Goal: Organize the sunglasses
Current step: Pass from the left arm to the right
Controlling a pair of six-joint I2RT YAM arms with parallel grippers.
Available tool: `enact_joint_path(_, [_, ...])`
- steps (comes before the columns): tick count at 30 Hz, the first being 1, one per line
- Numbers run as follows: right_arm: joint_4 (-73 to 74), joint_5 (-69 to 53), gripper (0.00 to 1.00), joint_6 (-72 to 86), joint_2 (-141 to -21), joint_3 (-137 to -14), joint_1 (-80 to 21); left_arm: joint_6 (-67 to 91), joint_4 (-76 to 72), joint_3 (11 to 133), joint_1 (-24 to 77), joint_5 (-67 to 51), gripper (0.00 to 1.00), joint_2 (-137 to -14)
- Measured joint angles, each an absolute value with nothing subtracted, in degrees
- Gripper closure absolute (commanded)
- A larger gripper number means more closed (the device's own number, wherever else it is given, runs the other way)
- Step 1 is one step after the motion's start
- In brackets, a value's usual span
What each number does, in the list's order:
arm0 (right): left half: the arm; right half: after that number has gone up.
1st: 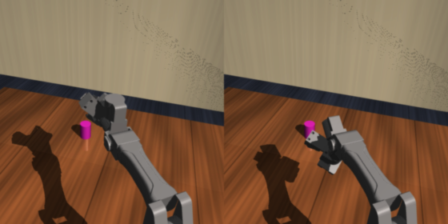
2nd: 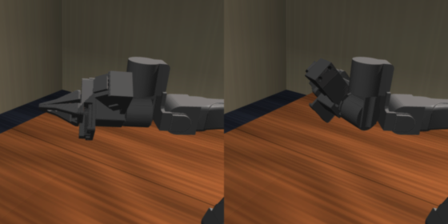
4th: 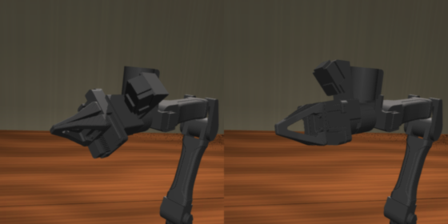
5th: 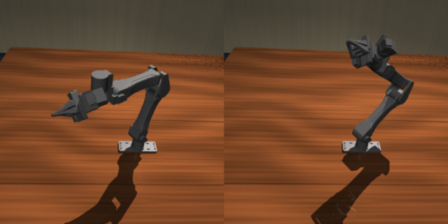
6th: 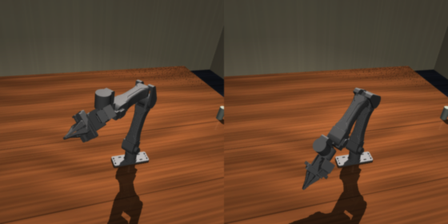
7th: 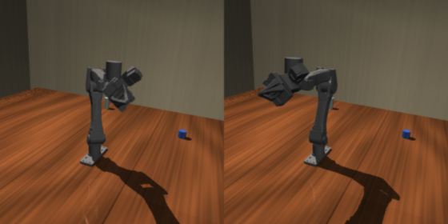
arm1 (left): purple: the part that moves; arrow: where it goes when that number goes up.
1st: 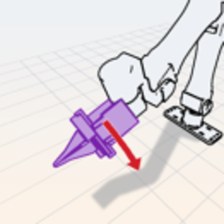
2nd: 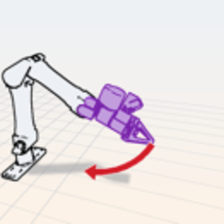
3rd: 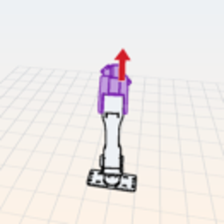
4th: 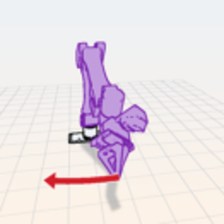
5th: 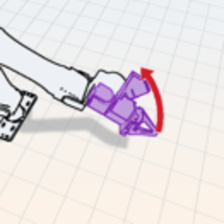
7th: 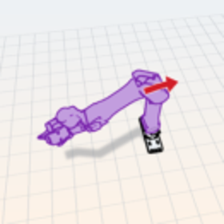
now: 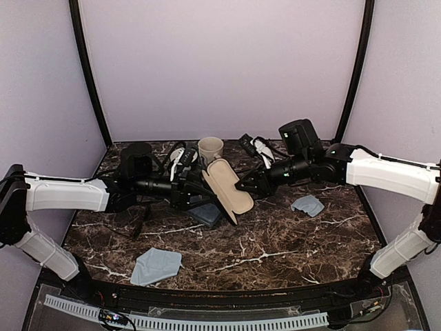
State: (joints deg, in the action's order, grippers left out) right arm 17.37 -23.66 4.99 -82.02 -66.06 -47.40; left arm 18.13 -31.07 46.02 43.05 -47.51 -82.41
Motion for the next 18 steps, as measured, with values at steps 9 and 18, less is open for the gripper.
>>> enact_joint_path(9, [17.5, -22.0, 0.90, 4.5, -82.0, -66.1, -47.9, 18.2, -31.1, 46.0, 43.0, -47.6, 1.00, -82.6])
enact_joint_path(18, [20.1, -18.2, 1.00, 2.4, -82.4, -66.8, -48.1, 20.3, -32.5, 46.0, 43.3, -47.4, 0.73, -84.1])
